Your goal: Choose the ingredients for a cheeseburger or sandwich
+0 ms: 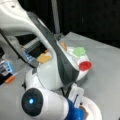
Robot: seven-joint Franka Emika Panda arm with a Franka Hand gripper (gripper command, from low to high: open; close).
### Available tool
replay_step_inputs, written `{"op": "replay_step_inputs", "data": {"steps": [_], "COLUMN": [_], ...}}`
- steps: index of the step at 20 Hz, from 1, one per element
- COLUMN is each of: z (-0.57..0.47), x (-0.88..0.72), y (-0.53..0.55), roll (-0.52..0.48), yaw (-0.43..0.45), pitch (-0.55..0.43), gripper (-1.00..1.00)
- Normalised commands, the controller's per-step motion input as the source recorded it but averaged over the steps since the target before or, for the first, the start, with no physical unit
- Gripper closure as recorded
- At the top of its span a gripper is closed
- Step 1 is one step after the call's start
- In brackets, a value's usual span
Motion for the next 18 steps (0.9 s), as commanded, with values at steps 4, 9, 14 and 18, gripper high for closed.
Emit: {"op": "replay_step_inputs", "data": {"steps": [4, 9, 14, 18], "z": [0.25, 0.25, 0.24, 0.20], "x": [0.00, -0.12, -0.24, -0.33], "y": [0.04, 0.21, 0.40, 0.39], "roll": [-0.170, -0.212, -0.254, -0.344], "yaw": [0.087, 0.048, -0.015, -0.047], "pitch": [0.129, 0.168, 0.161, 0.116], "gripper": [-1.00, -1.00, -1.00, -1.00]}}
